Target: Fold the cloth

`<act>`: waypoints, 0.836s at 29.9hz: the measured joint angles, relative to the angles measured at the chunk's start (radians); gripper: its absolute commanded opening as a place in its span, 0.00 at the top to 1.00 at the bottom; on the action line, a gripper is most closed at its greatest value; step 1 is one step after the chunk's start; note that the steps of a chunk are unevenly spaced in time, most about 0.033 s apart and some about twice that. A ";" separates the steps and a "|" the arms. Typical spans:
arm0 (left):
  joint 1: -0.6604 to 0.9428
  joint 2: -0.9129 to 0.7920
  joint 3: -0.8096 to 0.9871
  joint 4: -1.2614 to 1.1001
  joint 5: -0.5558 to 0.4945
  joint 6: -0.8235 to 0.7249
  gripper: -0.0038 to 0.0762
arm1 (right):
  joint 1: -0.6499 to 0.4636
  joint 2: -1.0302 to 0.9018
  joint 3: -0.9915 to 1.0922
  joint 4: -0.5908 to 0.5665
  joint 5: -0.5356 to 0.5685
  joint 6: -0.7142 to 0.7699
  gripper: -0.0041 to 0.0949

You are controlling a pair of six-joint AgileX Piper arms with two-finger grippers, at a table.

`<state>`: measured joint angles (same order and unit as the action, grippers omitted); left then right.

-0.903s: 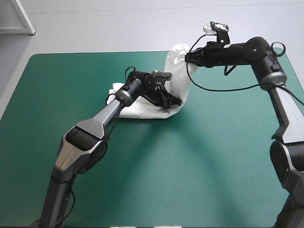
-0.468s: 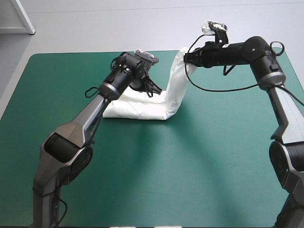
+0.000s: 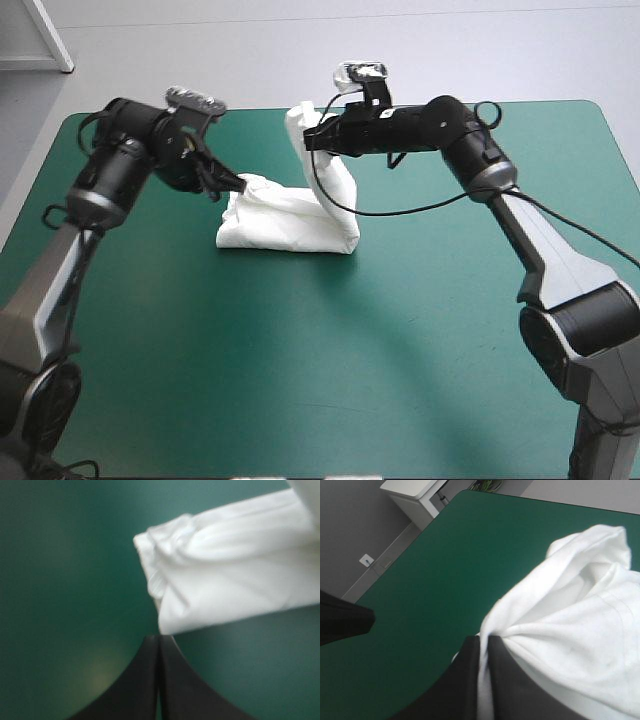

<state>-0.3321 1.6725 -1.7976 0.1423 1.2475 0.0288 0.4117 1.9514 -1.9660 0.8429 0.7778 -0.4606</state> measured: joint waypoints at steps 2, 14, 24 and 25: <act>0.042 -0.094 0.113 0.022 0.000 0.001 0.96 | 0.035 0.052 -0.052 0.000 -0.004 0.005 0.97; 0.270 -0.481 0.566 0.073 0.005 0.026 0.96 | 0.193 0.432 -0.399 0.002 0.049 0.061 0.41; 0.281 -0.510 0.586 0.035 0.006 0.022 0.96 | 0.157 0.400 -0.422 -0.027 0.152 0.084 0.28; 0.281 -0.510 0.586 0.026 0.006 0.021 0.96 | 0.140 0.383 -0.422 -0.043 0.188 0.100 0.29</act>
<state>-0.0515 1.1625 -1.2114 0.1679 1.2538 0.0496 0.5516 2.3345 -2.3882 0.8003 0.9656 -0.3610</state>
